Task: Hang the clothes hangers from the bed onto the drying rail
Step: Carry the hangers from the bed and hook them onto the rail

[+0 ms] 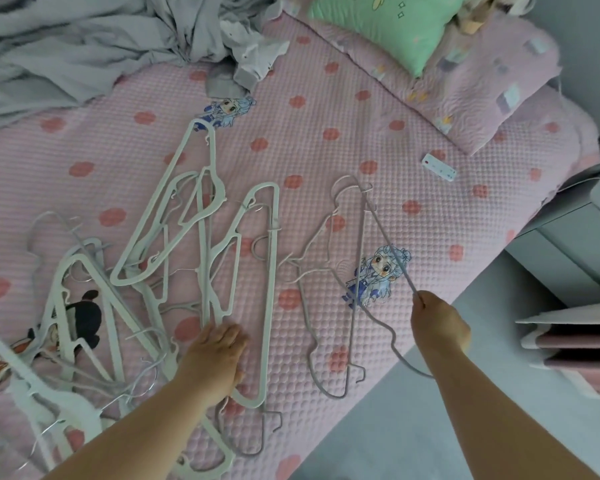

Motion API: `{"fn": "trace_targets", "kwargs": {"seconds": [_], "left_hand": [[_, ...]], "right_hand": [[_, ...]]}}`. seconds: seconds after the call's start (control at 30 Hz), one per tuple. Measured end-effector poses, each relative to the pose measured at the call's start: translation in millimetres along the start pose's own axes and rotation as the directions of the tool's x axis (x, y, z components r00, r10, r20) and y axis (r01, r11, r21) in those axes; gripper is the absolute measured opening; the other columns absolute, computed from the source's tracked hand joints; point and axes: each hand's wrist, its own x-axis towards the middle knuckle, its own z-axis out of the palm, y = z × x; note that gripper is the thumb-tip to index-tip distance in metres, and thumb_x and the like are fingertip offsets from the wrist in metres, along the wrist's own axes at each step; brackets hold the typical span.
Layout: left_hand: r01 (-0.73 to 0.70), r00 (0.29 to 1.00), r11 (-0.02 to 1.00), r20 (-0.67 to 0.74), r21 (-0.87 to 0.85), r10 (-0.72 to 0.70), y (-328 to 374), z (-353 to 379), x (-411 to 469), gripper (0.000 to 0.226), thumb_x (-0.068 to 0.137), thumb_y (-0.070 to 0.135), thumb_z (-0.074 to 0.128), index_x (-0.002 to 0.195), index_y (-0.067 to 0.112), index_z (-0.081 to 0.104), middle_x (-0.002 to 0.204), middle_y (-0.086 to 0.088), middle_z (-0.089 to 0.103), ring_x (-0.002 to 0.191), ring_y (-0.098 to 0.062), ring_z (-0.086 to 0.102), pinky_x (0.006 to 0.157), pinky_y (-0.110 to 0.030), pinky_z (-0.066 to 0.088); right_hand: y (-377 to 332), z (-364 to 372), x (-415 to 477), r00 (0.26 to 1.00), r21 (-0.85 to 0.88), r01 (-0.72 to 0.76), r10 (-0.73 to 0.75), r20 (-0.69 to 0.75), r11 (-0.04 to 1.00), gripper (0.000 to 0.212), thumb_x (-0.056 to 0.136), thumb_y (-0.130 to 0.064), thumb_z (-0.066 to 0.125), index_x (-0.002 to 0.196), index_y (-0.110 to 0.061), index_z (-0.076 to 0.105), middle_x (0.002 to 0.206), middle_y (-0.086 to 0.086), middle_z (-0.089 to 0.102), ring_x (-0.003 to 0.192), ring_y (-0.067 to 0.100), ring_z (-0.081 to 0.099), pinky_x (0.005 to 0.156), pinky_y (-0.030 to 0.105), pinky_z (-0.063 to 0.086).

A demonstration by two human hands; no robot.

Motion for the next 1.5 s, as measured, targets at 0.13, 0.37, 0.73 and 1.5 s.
{"fn": "trace_targets", "kwargs": {"seconds": [0.13,0.37,0.73,1.5], "left_hand": [[0.031,1.000,0.996,-0.001,-0.079,-0.031,3,-11,1,0.050,0.099,0.032,0.026,0.146,0.017,0.016,0.156,-0.001,0.010,0.145,-0.017,0.007,0.118,-0.034,0.002],[-0.050,0.984,0.934,-0.178,-0.354,-0.015,38,-83,-10,0.033,0.099,0.025,0.033,0.127,0.017,0.048,0.131,0.000,0.054,0.119,-0.017,0.051,0.100,-0.027,0.037],[-0.436,0.866,0.065,-0.399,-0.898,0.301,256,-255,-91,0.015,0.096,0.022,0.043,0.099,0.015,0.055,0.081,0.001,0.063,0.071,-0.009,0.062,0.069,-0.019,0.045],[-0.985,0.128,0.031,-0.608,-0.167,0.783,717,-243,-366,0.033,0.095,0.006,0.040,0.075,0.027,0.056,0.064,-0.007,0.057,0.025,-0.004,0.038,0.037,-0.014,0.032]], "right_hand": [[22,-28,-5,0.997,0.117,-0.073,0.075,-0.014,0.990,0.033,0.099,-0.020,0.027,0.101,-0.010,0.059,0.088,0.010,0.056,0.078,0.026,0.044,0.068,0.026,0.032],[47,-77,-33,0.992,0.372,-0.116,0.124,0.003,0.921,0.031,0.098,-0.020,0.033,0.074,-0.013,0.051,0.060,0.002,0.045,0.054,0.016,0.040,0.048,0.024,0.028],[133,-161,-96,0.943,0.803,-0.086,0.309,-0.126,0.590,0.018,0.093,-0.013,0.040,0.085,-0.009,0.056,0.058,-0.001,0.044,0.052,0.015,0.038,0.057,0.026,0.031],[614,-349,-397,0.317,0.461,-0.275,0.532,-0.785,0.844,0.056,0.092,-0.022,0.046,0.142,-0.023,0.020,0.153,-0.001,0.011,0.140,0.020,0.012,0.114,0.030,0.011]]}}
